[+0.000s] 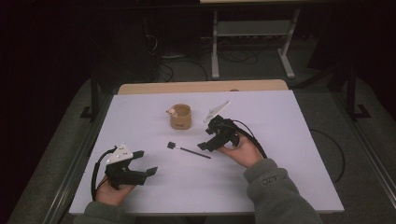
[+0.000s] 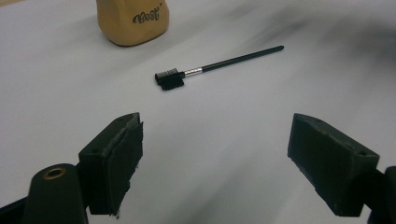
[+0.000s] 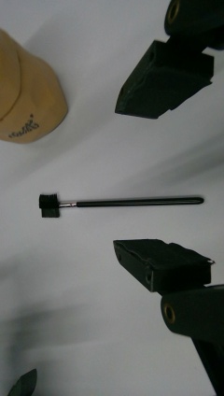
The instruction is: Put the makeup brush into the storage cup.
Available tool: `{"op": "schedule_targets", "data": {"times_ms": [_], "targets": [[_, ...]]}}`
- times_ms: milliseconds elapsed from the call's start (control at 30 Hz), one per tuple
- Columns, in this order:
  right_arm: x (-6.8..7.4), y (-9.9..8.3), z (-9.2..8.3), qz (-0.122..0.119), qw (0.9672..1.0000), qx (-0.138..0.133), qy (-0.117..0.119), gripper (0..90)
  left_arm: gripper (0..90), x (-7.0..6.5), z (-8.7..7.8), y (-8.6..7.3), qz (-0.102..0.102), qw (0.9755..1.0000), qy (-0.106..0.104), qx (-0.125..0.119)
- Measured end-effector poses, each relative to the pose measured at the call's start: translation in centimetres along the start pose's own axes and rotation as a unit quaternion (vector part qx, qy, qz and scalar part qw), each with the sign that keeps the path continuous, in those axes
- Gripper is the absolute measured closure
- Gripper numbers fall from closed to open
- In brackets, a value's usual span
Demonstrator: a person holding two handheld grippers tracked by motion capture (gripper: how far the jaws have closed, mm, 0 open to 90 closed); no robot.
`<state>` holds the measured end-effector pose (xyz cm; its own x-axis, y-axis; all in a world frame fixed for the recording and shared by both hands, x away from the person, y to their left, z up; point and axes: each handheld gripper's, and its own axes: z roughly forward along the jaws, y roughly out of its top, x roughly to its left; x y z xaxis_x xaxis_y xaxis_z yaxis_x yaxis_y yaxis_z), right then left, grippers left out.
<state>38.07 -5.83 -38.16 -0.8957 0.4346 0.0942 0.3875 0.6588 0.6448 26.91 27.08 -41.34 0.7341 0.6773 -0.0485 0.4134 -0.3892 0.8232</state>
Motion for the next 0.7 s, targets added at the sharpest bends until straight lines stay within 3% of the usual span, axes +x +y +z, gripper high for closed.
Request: {"op": "schedule_targets", "data": {"times_ms": [33,67,333,467,700], "targets": [[0.0,0.0,0.0,0.000,1.0000,0.000,0.000,28.7,17.7,0.0,0.0,0.0,0.000,1.0000,0.000,-0.001],[-0.1,0.2,0.8,-0.015,0.9999,0.008,0.003,30.3,17.7,0.0,0.1,0.0,-0.002,1.0000,-0.001,-0.002],[-0.1,0.4,3.2,-0.024,0.9991,0.030,0.020,41.5,17.7,0.0,0.2,0.0,-0.004,1.0000,-0.005,0.001],[-0.1,0.1,4.7,-0.025,0.9975,0.061,0.025,49.8,17.7,0.1,0.2,0.0,-0.002,1.0000,-0.005,0.002],[0.2,-0.1,5.6,-0.036,0.9950,0.089,0.026,58.8,19.7,0.1,0.1,0.0,-0.005,1.0000,-0.005,-0.003]]}}
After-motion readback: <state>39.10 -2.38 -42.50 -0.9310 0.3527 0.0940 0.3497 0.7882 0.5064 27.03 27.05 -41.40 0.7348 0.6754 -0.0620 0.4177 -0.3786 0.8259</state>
